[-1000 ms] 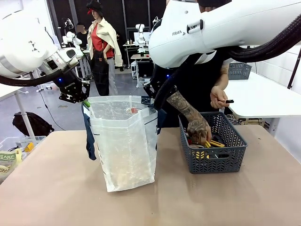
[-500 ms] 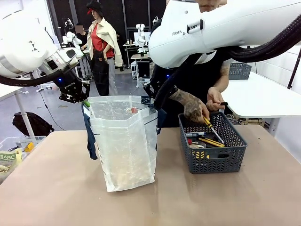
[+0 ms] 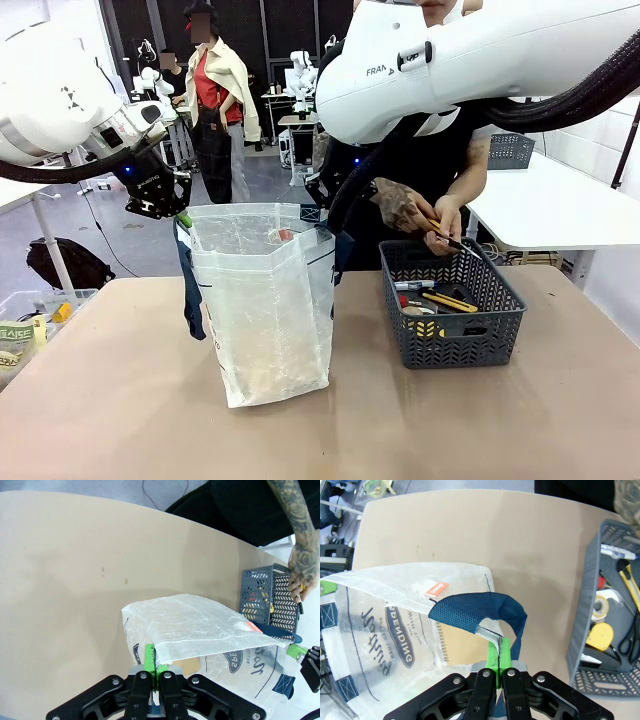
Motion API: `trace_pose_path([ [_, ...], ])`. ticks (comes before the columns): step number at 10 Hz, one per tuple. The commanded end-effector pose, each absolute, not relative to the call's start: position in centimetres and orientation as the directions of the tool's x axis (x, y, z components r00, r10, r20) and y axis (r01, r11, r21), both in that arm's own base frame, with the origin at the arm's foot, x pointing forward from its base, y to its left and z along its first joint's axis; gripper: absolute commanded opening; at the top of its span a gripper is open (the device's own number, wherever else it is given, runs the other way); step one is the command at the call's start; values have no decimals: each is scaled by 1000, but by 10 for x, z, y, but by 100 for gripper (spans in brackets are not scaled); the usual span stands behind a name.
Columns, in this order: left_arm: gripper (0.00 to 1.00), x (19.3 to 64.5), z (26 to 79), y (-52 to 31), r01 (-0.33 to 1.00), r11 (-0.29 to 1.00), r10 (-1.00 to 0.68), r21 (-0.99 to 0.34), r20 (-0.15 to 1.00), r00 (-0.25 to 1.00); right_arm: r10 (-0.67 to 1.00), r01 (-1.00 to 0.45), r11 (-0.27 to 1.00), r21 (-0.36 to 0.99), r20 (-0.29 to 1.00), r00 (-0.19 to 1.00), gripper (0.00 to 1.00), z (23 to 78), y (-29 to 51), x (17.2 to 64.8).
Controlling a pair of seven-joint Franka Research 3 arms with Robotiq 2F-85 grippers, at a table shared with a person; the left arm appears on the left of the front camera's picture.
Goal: Transfer purchased items from the store into the shopping bag.
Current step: Move the Reusable shopping bag to the right side of the table.
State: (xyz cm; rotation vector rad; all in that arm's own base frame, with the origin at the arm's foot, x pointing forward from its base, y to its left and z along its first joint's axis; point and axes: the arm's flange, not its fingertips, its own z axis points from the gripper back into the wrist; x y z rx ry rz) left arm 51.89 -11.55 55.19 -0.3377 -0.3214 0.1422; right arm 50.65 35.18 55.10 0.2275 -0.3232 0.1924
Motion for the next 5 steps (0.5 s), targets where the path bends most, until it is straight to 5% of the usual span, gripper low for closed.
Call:
trace_pose_path([
  [1,0,517,554,-113,-99,931,207,-351,284,936,141,-214,957,198,329,934,0,552,348,507],
  [5,0,517,554,-113,-99,931,207,-351,284,936,141,-214,957,198,329,934,0,552,348,507],
])
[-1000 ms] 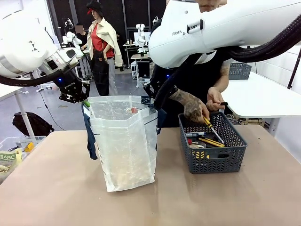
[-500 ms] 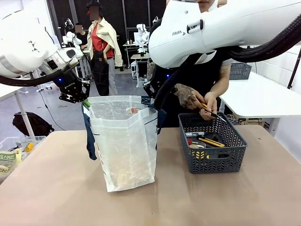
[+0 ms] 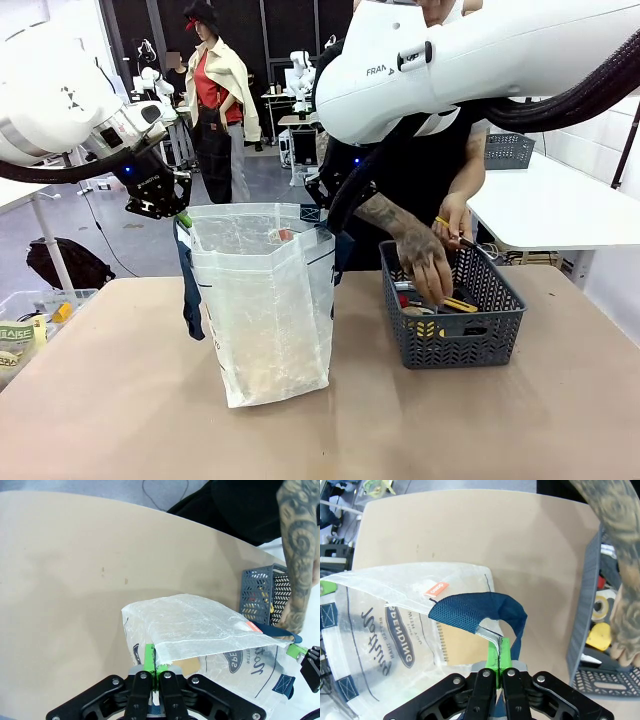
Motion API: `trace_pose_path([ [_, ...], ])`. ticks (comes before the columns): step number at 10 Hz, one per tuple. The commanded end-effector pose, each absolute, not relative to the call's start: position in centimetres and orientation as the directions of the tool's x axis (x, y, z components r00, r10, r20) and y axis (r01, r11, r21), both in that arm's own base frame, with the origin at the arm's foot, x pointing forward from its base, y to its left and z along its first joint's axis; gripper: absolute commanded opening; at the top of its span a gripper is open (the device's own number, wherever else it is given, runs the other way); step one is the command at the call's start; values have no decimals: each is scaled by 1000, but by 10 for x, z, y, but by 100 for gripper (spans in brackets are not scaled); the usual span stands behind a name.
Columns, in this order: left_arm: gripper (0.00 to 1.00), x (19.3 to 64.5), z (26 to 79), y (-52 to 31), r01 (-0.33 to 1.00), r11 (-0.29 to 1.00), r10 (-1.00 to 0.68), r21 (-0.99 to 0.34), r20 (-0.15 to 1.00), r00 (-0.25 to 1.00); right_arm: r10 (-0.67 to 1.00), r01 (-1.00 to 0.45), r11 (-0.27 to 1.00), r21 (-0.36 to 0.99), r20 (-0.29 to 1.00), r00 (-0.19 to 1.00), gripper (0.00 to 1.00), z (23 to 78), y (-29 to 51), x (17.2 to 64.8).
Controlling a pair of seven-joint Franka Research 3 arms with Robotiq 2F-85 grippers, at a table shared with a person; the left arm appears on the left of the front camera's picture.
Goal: Transfer purchased items from the store into the shopping bag.
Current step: Move the Reusable shopping bag to the right side of the table.
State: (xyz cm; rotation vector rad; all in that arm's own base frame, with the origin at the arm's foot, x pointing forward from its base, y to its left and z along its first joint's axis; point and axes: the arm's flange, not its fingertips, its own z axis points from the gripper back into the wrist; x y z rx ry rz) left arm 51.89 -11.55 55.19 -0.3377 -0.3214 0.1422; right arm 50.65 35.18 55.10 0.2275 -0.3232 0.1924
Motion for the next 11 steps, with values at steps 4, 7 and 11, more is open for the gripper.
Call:
trace_pose_path([
  [4,0,517,554,-113,-99,931,207,-351,284,936,141,-214,957,198,329,934,0,552,348,507],
  [7,0,517,554,-113,-99,931,207,-351,284,936,141,-214,957,198,329,934,0,552,348,507],
  [11,0,517,554,-113,-99,931,207,-351,284,936,141,-214,957,198,329,934,0,552,348,507],
])
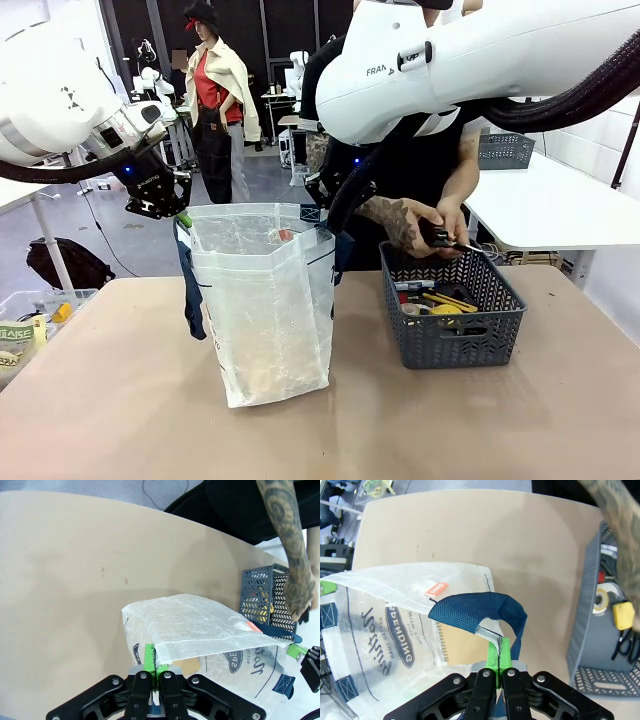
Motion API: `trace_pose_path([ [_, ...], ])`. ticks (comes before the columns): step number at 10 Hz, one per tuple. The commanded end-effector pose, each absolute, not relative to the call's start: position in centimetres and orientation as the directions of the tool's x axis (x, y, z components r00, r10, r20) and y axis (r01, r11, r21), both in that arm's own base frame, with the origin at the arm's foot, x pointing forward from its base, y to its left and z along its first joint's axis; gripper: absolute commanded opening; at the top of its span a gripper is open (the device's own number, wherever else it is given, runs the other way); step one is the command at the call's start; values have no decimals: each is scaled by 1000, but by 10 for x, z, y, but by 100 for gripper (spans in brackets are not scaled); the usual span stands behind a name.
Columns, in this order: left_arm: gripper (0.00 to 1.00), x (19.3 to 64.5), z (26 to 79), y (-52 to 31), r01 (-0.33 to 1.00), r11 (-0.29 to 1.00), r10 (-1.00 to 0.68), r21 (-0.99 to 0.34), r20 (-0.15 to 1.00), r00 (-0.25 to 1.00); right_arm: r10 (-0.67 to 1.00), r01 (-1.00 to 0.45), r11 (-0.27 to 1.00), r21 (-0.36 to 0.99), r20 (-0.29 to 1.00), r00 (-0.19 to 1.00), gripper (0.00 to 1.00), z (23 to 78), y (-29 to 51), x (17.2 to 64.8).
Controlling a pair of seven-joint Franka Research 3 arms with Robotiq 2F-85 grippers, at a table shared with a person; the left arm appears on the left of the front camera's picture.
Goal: Transfer purchased items from the store into the shopping bag.
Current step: Move the Reusable shopping bag to the right side of the table.
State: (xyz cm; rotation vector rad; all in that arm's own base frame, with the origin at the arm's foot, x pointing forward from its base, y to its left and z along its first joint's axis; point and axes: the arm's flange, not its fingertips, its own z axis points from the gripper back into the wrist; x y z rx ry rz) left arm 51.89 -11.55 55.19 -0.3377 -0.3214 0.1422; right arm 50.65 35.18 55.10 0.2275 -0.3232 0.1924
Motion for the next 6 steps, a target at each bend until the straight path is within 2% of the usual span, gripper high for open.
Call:
trace_pose_path([
  [1,0,517,554,-113,-99,931,207,-351,284,936,141,-214,957,198,329,934,0,552,348,507],
  [6,0,517,554,-113,-99,931,207,-351,284,936,141,-214,957,198,329,934,0,552,348,507],
])
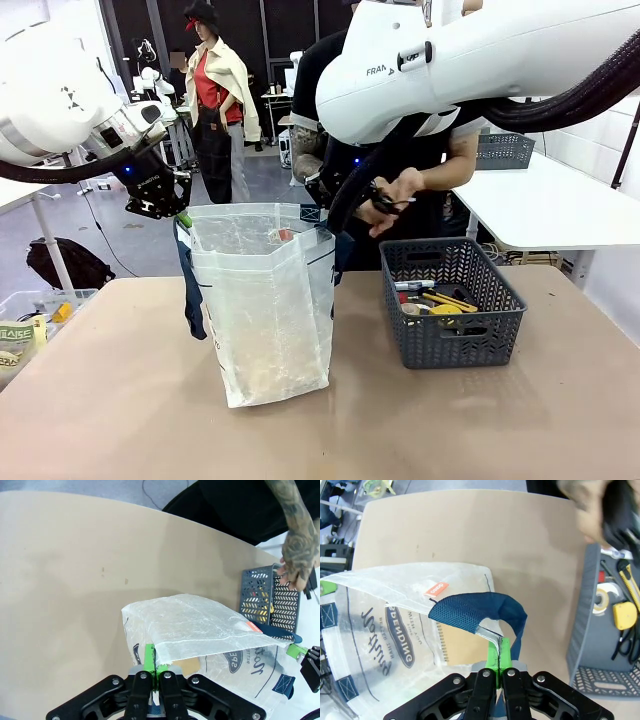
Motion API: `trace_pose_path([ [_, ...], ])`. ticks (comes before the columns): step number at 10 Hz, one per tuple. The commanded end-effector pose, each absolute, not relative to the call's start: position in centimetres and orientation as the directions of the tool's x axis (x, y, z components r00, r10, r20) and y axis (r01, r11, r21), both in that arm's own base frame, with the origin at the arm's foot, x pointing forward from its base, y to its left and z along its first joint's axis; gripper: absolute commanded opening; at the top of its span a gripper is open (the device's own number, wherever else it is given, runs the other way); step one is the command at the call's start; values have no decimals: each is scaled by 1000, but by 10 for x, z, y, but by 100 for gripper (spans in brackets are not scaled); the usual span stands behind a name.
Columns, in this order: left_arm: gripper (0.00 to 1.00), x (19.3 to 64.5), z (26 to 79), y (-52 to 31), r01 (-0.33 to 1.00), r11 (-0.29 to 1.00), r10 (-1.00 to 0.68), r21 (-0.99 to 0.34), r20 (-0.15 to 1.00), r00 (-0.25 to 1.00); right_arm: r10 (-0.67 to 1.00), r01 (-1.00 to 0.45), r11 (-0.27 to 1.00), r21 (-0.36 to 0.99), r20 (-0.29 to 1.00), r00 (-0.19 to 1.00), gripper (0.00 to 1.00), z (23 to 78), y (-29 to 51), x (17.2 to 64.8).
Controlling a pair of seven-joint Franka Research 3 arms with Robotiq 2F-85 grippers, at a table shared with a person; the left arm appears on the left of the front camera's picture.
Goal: Transfer purchased items from the store into the shopping bag.
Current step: Move the Reusable shopping bag to the right side of the table.
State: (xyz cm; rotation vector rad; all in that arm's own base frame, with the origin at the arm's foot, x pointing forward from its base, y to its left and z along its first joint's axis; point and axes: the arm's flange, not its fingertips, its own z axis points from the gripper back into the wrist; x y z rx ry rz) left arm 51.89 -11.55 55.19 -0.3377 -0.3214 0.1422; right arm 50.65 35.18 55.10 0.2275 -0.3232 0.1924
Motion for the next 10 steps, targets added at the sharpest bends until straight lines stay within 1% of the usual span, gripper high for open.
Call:
trace_pose_path([
  [1,0,517,554,-113,-99,931,207,-351,284,936,141,-214,957,198,329,934,0,552,348,507],
  [10,0,517,554,-113,-99,931,207,-351,284,936,141,-214,957,198,329,934,0,552,348,507],
])
